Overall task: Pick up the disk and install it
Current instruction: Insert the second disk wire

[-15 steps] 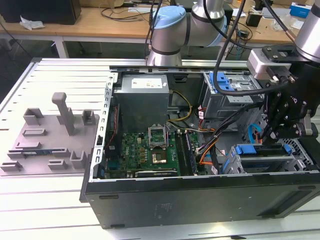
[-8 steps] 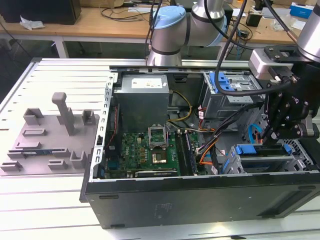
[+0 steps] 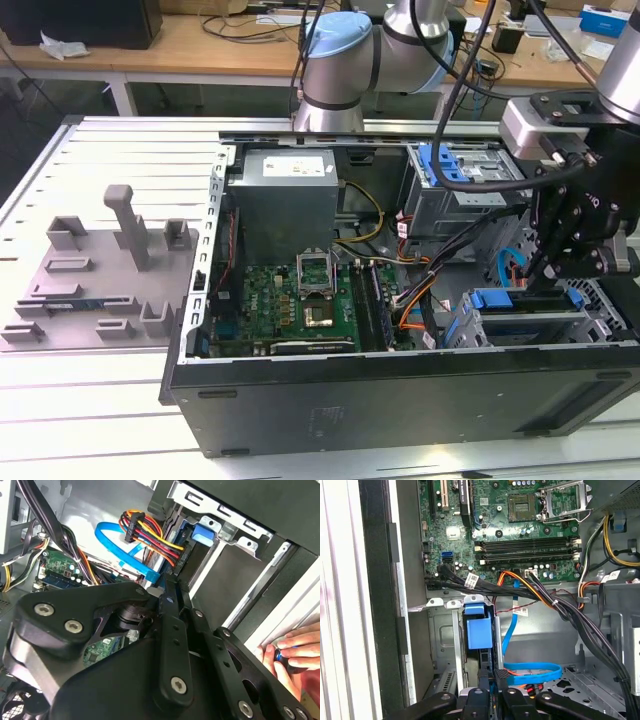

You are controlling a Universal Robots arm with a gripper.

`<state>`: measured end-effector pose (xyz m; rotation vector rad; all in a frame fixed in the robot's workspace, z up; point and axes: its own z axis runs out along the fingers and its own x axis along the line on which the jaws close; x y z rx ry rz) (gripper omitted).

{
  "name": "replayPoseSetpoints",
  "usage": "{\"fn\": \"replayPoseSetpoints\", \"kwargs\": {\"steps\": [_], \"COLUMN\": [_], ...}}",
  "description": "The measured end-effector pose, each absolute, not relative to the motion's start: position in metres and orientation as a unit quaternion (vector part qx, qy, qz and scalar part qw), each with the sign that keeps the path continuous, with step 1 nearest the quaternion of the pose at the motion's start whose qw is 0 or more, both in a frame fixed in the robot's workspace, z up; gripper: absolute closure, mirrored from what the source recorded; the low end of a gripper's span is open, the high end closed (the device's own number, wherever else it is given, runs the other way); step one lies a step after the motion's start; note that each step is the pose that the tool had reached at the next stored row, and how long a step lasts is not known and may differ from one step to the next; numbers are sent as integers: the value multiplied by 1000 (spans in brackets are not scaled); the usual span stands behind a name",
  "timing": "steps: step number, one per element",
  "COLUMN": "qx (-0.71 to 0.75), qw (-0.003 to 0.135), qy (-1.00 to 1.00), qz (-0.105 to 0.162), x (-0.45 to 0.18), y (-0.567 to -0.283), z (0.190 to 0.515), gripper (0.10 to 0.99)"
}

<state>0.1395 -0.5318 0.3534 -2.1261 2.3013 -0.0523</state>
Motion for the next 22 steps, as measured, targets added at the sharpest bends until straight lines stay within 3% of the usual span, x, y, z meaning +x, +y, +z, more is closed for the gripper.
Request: {"fn": "replayPoseSetpoints", "kwargs": {"steps": [22], "qx": [-680], "qw": [4], "qy": [733], "qz": [-16], "x": [141], "y": [-530], "z": [347], "gripper": [925]}}
